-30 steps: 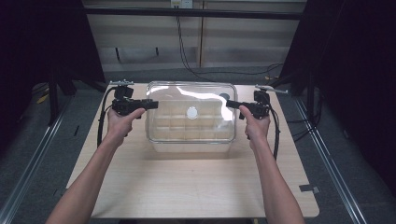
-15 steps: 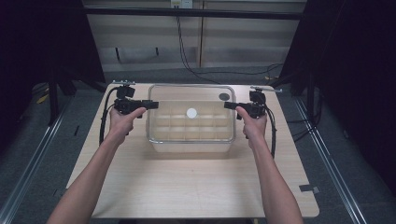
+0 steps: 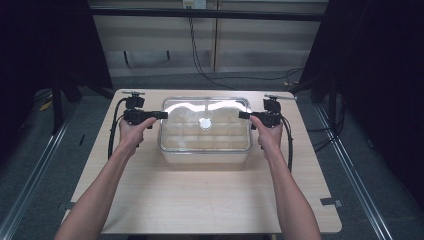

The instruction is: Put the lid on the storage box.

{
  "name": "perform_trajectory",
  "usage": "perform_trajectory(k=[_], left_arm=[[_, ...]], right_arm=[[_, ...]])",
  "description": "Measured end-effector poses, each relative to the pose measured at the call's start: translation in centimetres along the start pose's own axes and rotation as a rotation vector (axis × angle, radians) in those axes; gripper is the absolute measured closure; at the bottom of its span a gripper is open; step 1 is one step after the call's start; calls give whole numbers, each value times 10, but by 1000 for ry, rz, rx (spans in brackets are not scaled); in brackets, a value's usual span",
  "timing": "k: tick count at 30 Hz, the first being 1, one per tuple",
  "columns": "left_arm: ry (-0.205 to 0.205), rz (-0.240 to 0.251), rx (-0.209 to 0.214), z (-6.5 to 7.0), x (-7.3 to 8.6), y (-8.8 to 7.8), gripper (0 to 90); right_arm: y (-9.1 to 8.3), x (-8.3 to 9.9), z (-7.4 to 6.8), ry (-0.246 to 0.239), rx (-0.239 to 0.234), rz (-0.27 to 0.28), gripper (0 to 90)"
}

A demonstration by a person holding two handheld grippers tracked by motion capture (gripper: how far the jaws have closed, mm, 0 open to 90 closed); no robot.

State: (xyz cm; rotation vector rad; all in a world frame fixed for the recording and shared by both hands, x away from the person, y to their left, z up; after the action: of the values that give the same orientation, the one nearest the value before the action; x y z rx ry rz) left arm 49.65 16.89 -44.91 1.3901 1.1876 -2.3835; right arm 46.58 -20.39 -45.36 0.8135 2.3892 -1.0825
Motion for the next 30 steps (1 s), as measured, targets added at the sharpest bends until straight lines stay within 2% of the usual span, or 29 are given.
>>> perform_trajectory(k=[9, 14, 16, 20, 23, 24, 27, 30], left_arm=[[-16, -33, 6, -3, 6, 8, 606], [-38, -23, 16, -3, 7, 10, 600], [-20, -33, 17, -3, 7, 9, 600], [-25, -29, 21, -4, 8, 10, 600], [-33, -13, 21, -2, 9, 10, 600], [-21, -27, 24, -3, 10, 11, 599], [-44, -32, 27, -3, 13, 14, 584], [-55, -37, 26, -5, 15, 17, 582]], right_arm=[[10, 3, 6, 12, 44, -23, 511], [12, 4, 5, -10, 64, -13, 497], [11, 5, 4, -20, 71, -14, 485], [11, 6, 2, -47, 102, -8, 460], [12, 6, 3, -41, 98, -2, 459], [12, 6, 4, -43, 103, -3, 454], [15, 9, 6, -43, 124, -14, 436], [19, 10, 8, -32, 125, -24, 432]])
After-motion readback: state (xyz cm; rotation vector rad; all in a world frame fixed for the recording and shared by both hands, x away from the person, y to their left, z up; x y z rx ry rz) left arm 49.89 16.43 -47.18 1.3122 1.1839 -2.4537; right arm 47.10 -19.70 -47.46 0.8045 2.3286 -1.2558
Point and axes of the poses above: each handheld gripper's, and its own axes: y roughly forward along the jaws, x roughly out of its underside, z roughly to its right, the point moved 5 cm from there along y, roughly forward along the jaws, and after that the axes turned 11 degrees about y, right-handed, at the moved point
